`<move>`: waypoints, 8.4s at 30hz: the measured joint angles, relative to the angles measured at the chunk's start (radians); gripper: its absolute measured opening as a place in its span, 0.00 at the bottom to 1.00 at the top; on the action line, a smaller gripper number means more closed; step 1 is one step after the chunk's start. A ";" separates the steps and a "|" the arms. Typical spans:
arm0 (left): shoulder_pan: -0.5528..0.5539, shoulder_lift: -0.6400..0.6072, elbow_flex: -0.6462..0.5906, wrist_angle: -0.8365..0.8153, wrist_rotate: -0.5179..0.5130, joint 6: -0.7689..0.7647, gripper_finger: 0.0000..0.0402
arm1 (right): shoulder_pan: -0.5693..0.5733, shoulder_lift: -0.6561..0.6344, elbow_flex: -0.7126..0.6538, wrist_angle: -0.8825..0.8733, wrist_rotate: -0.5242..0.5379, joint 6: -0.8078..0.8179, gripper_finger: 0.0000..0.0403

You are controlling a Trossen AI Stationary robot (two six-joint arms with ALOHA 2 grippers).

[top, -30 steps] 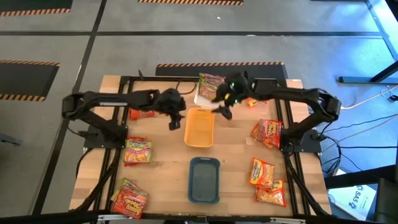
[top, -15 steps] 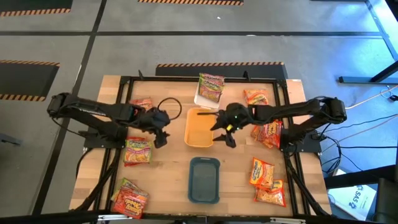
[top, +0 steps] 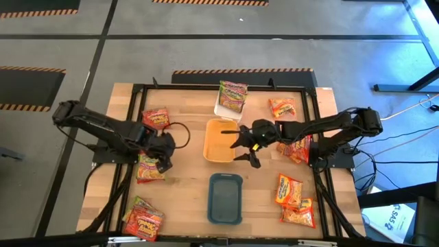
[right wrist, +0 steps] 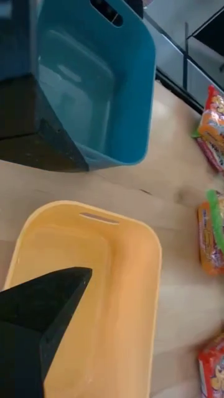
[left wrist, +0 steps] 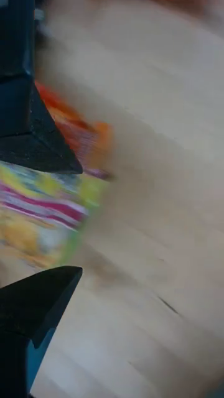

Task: Sort Maruchan noodles
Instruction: Put the green noodle pack into the white bin

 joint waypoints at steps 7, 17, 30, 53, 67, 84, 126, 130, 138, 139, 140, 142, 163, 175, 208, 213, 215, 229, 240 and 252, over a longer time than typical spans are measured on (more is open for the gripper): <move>-0.022 -0.037 0.000 -0.109 -0.007 0.017 0.62 | 0.000 0.013 0.000 0.071 0.000 -0.022 0.60; 0.106 -0.052 -0.066 -0.109 0.057 0.293 0.61 | -0.001 0.090 -0.001 0.152 0.058 -0.018 0.60; 0.292 -0.123 -0.278 0.043 0.294 0.456 0.57 | -0.001 0.126 0.000 0.213 0.060 -0.022 0.60; 0.295 -0.122 -0.309 0.179 0.331 0.590 0.06 | -0.001 0.126 0.000 0.200 0.157 -0.025 0.60; 0.295 -0.119 -0.235 0.199 0.224 0.556 0.01 | -0.001 0.125 0.001 0.202 0.158 0.024 0.60; 0.295 -0.120 -0.056 0.301 -0.111 0.596 0.01 | -0.031 0.124 0.085 0.129 0.325 0.006 0.69; 0.277 0.005 -0.054 0.904 -0.402 0.912 0.01 | -0.092 0.293 0.188 0.404 0.319 0.292 0.81; 0.277 0.005 -0.054 0.923 -0.401 0.912 0.02 | -0.093 0.293 0.189 0.406 0.307 0.281 0.72; 0.277 0.005 -0.054 0.939 -0.387 0.895 0.10 | -0.093 0.293 0.189 0.401 0.303 0.255 0.35; 0.275 0.005 -0.054 0.939 -0.382 0.895 0.13 | -0.093 0.293 0.189 0.400 0.304 0.246 0.31; 0.271 0.005 -0.054 0.939 -0.379 0.895 0.16 | -0.093 0.293 0.189 0.400 0.303 0.237 0.27; 0.262 0.005 -0.054 0.939 -0.378 0.894 0.22 | -0.093 0.293 0.189 0.398 0.303 0.228 0.23; 0.338 -0.040 -0.054 0.858 -0.236 0.814 0.78 | -0.092 0.293 0.188 0.383 0.227 0.123 0.23; 0.429 0.081 -0.053 0.898 0.006 0.834 0.71 | -0.093 0.293 0.188 0.386 0.197 0.105 0.23; 0.457 0.137 0.017 0.838 -0.007 0.978 0.32 | -0.093 0.116 0.156 0.182 0.205 0.025 0.76; 0.522 0.137 0.061 0.829 -0.020 1.032 0.32 | -0.121 0.023 0.026 0.234 0.233 -0.038 0.76; 0.556 0.146 0.080 0.835 -0.032 1.054 0.32 | -0.143 -0.010 -0.036 0.274 0.223 -0.048 0.76; 0.749 0.561 0.518 0.610 0.118 1.259 0.32 | -0.226 -0.226 -0.226 0.181 0.261 -0.048 0.76; 0.792 0.847 0.841 0.520 0.365 1.340 0.32 | -0.224 -0.325 -0.304 0.085 0.317 -0.021 0.76; 0.797 0.941 0.854 0.508 0.348 1.358 0.32 | -0.224 -0.341 -0.338 0.096 0.303 0.030 0.76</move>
